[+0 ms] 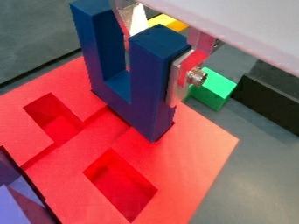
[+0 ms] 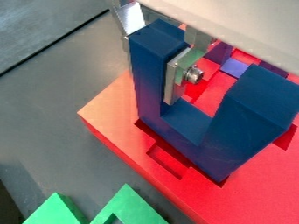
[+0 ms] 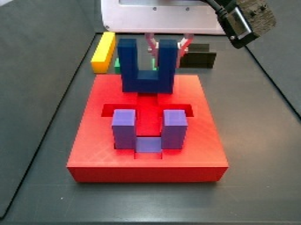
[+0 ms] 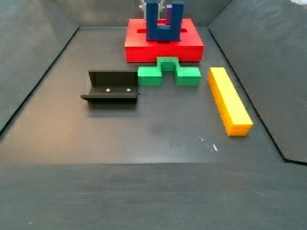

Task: Pick up the blue object. Move up. Move to above the board. Insert the blue object.
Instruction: Insert the blue object.

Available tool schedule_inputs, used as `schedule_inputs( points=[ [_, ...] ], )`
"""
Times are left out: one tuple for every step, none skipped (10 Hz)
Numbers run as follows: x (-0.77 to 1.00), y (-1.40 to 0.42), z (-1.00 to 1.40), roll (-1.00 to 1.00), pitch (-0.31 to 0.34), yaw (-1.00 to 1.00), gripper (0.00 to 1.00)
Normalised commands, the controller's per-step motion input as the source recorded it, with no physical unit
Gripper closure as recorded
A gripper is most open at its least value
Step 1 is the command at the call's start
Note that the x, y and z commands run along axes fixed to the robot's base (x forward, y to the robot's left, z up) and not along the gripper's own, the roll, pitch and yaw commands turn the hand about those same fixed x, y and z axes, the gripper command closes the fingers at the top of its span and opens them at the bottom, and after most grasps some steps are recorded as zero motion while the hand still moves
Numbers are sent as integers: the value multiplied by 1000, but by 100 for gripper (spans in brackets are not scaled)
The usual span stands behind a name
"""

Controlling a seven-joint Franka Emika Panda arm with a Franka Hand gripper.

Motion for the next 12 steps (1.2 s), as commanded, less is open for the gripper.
schedule_inputs(
  points=[
    [-309, 89, -29, -1, -126, 43, 100],
    [-186, 86, -11, 0, -103, 109, 100],
    [-77, 43, -69, -4, -113, 169, 100],
    [0, 34, -114, 0, -96, 234, 100],
    [0, 0, -160, 0, -66, 189, 100],
    [0, 0, -166, 0, -43, 43, 100],
    [0, 0, -229, 41, -9, 0, 100],
    [0, -3, -466, 171, 0, 0, 100],
    [0, -6, -589, 223, 53, 0, 100],
    [0, 0, -683, 236, 76, 0, 100],
    [0, 0, -717, 234, 77, 0, 100],
    [0, -11, -726, 210, 46, -6, 100]
  ],
)
